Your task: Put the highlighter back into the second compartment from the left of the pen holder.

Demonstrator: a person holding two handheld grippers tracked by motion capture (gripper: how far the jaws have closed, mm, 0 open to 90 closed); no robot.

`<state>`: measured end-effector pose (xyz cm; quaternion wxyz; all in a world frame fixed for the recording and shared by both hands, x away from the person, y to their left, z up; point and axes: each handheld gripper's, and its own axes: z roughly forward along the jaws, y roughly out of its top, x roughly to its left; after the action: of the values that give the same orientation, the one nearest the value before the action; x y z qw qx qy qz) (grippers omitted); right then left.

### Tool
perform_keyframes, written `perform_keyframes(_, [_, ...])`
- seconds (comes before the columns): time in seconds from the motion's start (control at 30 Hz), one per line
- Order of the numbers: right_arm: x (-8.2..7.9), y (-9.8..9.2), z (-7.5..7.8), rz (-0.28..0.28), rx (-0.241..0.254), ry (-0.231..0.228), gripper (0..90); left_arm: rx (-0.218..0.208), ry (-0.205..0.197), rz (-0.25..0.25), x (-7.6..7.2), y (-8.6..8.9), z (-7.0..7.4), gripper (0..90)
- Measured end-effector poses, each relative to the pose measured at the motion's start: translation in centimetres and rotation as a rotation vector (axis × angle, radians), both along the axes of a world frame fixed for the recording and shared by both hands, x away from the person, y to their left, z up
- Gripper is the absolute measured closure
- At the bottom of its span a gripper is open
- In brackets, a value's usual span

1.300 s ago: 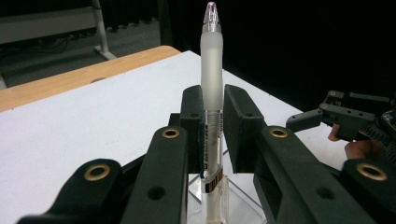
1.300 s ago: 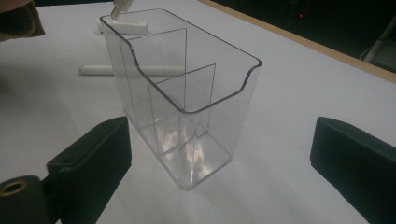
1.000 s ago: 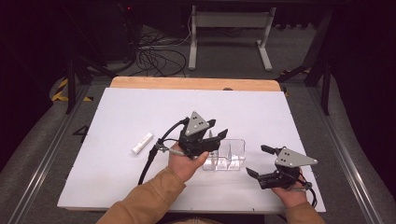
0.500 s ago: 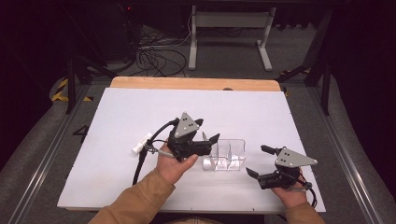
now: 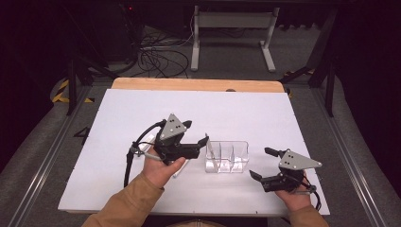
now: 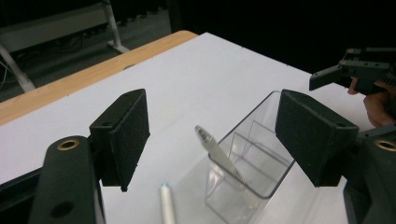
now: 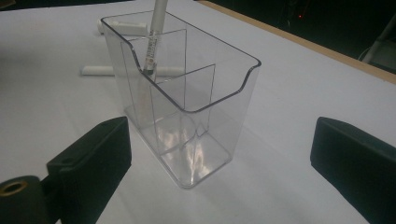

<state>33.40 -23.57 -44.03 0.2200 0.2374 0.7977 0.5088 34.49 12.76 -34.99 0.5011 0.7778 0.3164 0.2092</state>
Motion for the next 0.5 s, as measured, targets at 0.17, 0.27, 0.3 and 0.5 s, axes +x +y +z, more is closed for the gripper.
perform_keyframes(0.17, [0.0,0.0,0.0,-0.001,0.001,0.001,5.8,0.016,0.028,0.010,-0.2,0.9,0.1,26.3])
perform_keyframes(0.27, [0.0,0.0,0.0,0.000,0.003,0.002,5.8,0.020,0.034,0.010,-0.4,1.4,0.1,26.2])
perform_keyframes(0.3, [0.0,0.0,0.0,0.000,0.004,0.002,5.8,0.025,0.039,0.007,-0.4,1.6,0.1,25.9])
perform_keyframes(0.5, [0.0,0.0,0.0,0.000,0.006,0.001,5.8,0.054,0.060,0.022,-0.4,2.1,0.0,25.9])
